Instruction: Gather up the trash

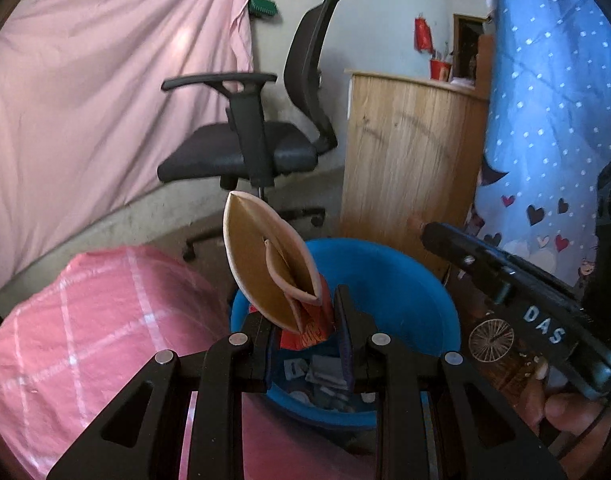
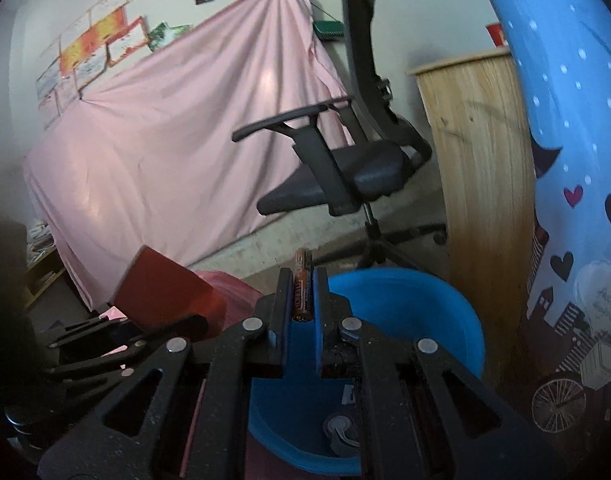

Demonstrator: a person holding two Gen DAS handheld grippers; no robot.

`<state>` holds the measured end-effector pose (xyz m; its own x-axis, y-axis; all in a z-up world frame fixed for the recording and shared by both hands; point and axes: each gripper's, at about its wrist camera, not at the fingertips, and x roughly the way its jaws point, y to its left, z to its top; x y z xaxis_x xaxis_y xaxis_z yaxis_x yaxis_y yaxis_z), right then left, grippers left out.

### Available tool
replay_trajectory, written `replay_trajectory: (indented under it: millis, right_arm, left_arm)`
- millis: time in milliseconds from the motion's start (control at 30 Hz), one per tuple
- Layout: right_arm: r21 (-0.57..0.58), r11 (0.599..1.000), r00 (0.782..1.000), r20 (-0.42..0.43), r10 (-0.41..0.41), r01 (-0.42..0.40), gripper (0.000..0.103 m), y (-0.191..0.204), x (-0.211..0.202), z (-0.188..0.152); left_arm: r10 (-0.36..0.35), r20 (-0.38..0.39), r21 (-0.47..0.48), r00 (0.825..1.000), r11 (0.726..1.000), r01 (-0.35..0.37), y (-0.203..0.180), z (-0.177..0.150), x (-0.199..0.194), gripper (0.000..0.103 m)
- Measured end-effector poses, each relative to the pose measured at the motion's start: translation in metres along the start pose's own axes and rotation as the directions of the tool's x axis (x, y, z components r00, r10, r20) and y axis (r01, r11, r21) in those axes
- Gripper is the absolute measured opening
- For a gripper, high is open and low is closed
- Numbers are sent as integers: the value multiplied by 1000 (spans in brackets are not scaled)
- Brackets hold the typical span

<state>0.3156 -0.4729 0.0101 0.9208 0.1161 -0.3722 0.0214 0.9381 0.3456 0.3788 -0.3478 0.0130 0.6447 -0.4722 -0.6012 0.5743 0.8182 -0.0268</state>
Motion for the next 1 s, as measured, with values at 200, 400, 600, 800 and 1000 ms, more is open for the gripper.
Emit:
replay_trajectory:
  millis: [200,400,600,800,1000]
  right_arm:
    - [31,999,1000,-22,-15,16,36,-8,3,-1]
    - [25,1000,1000,-19,-13,14,36,-5,4,0]
    - [3,1000,1000,-9,-7,7,36,2,3,1]
    - [-25,1000,1000,4,2,-2,36,13,2,3]
    - [-82,997,1000,22,18,-16,36,38,-5,4]
  left_arm:
    - [-11,-21,-47,1000,999,10,8,-2,7,42]
    - [10,-17,-65,1000,998,-12,14,-5,3,42]
    - [43,15,-119,999,992,-41,30,-5,-10,43]
    - [88,47,-151,995,985,-80,45,-3,-28,43]
    - [130,91,-203,987,973,-110,62,-10,-58,53]
